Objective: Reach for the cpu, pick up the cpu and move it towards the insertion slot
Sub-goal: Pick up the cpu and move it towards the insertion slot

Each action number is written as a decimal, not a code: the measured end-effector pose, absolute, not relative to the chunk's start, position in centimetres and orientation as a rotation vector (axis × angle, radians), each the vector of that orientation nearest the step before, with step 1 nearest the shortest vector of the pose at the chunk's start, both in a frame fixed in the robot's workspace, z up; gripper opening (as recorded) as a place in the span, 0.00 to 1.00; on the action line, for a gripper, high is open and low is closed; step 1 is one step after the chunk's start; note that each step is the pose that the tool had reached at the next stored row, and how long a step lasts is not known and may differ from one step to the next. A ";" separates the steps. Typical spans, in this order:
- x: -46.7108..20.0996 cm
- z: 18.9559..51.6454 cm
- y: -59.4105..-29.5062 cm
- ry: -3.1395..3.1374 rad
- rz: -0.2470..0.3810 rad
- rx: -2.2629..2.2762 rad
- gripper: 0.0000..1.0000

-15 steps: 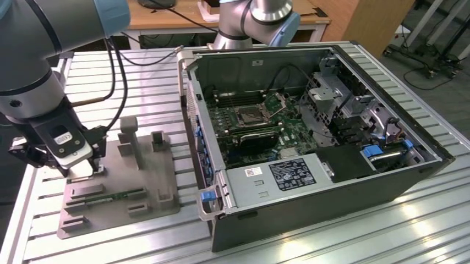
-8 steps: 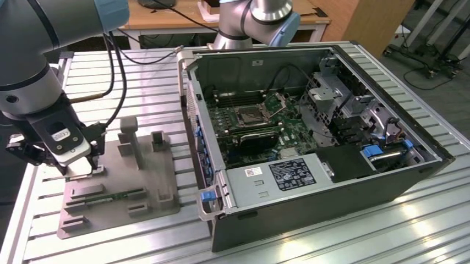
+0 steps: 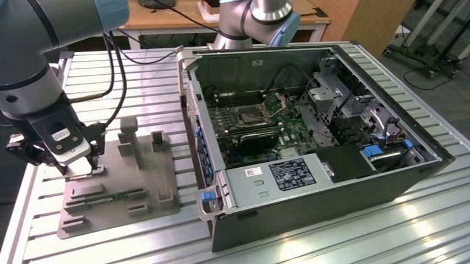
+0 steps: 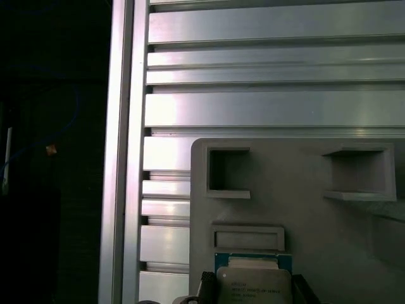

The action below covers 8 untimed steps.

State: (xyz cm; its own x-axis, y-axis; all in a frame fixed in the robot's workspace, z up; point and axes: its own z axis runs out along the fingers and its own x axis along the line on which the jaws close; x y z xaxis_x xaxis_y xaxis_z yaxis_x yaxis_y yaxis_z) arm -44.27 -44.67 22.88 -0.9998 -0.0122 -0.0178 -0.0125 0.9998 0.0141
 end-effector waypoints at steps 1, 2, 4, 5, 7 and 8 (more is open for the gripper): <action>-44.3 22.9 -44.7 3.124 0.022 -0.019 0.55; -44.3 22.9 -44.7 3.124 0.022 -0.019 0.55; -44.3 23.0 -44.7 3.124 0.022 -0.019 0.55; -44.3 23.1 -44.7 3.124 0.022 -0.019 0.55; -44.3 23.2 -44.7 3.124 0.022 -0.019 0.55; -44.3 23.3 -44.7 3.124 0.022 -0.019 0.55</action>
